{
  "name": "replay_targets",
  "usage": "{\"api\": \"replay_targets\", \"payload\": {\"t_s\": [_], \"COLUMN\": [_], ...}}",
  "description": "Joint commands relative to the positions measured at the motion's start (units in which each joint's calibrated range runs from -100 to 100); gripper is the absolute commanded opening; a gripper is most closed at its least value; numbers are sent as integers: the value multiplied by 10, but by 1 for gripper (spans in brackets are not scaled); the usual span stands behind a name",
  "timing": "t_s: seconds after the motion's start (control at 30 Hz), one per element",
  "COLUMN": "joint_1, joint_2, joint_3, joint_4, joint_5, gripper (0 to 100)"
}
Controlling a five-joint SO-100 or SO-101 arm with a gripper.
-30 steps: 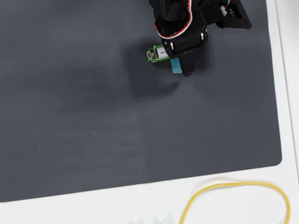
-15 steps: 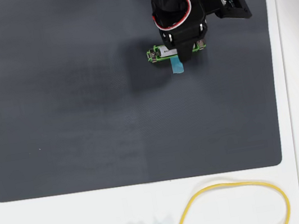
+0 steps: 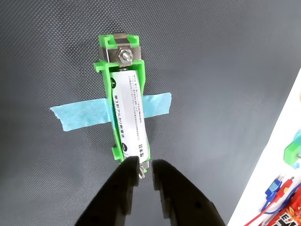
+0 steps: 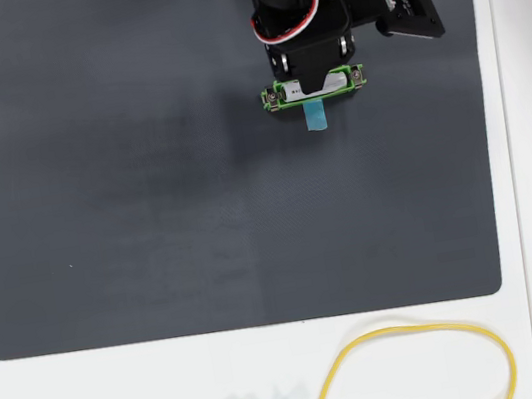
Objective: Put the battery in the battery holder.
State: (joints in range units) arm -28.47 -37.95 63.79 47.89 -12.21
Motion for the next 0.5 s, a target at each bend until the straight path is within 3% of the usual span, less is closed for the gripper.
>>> {"api": "replay_targets", "payload": {"t_s": [0.0, 0.23, 0.47], "joint_1": [13, 12, 12], "joint_2": [-11, 96, 92], "joint_3": [-5, -16, -14], "joint_4": [-2, -18, -23], "joint_5": [2, 2, 3], "gripper": [0, 0, 0]}}
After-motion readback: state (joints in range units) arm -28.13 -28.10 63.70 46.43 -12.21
